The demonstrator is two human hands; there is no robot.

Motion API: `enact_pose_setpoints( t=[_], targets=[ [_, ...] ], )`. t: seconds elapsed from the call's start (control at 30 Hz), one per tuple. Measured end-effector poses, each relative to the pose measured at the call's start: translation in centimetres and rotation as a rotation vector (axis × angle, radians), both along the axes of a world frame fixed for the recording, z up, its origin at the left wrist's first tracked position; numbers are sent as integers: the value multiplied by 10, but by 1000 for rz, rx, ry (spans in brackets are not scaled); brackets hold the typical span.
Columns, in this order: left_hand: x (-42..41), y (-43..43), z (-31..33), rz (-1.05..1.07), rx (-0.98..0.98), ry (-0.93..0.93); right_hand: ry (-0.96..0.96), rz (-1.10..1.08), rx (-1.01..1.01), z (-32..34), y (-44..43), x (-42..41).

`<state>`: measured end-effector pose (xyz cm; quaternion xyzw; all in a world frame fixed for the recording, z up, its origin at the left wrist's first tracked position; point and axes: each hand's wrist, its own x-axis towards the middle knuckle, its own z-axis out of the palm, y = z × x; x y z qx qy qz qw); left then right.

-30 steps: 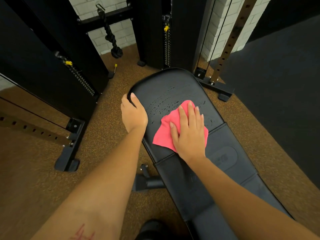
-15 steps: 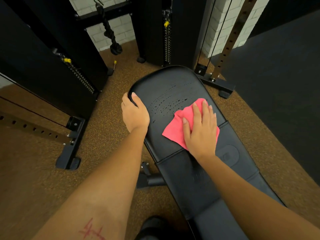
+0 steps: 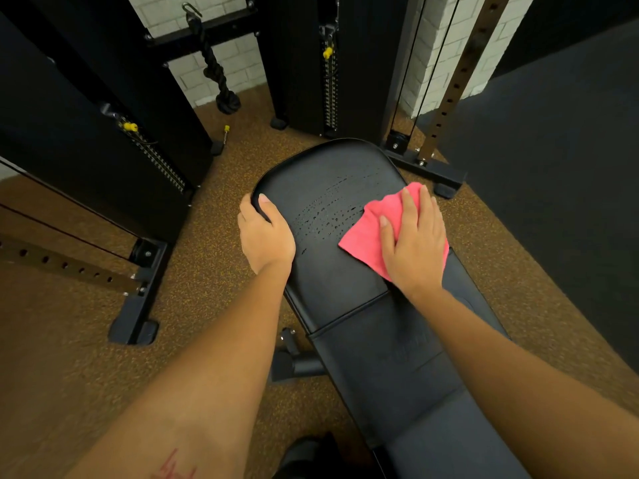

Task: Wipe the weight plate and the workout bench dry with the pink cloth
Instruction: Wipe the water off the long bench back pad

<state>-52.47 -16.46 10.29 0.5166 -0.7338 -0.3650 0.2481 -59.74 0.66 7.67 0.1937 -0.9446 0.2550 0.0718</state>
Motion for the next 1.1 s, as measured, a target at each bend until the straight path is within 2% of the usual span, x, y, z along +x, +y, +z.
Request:
enact_pose_setpoints(
  t=[0.13, 0.27, 0.37, 0.53, 0.63, 0.8, 1.1],
  targets=[
    [0, -1, -2, 2, 5, 9, 29, -17, 20, -6, 3, 19],
    [1, -1, -2, 1, 4, 12, 45, 64, 42, -13, 16, 48],
    [1, 0, -1, -1, 9, 7, 40, 67, 35, -10, 18, 32],
    [1, -1, -2, 3, 13, 18, 7, -48, -2, 0, 4, -7],
    [0, -1, -2, 17, 14, 21, 19, -103, 20, -2, -3, -3],
    [0, -1, -3, 18, 15, 34, 73, -26, 78, -6, -6, 16],
    [0, -1, -3, 23, 7, 39, 29, -19, 23, 8, -34, -36]
  ],
)
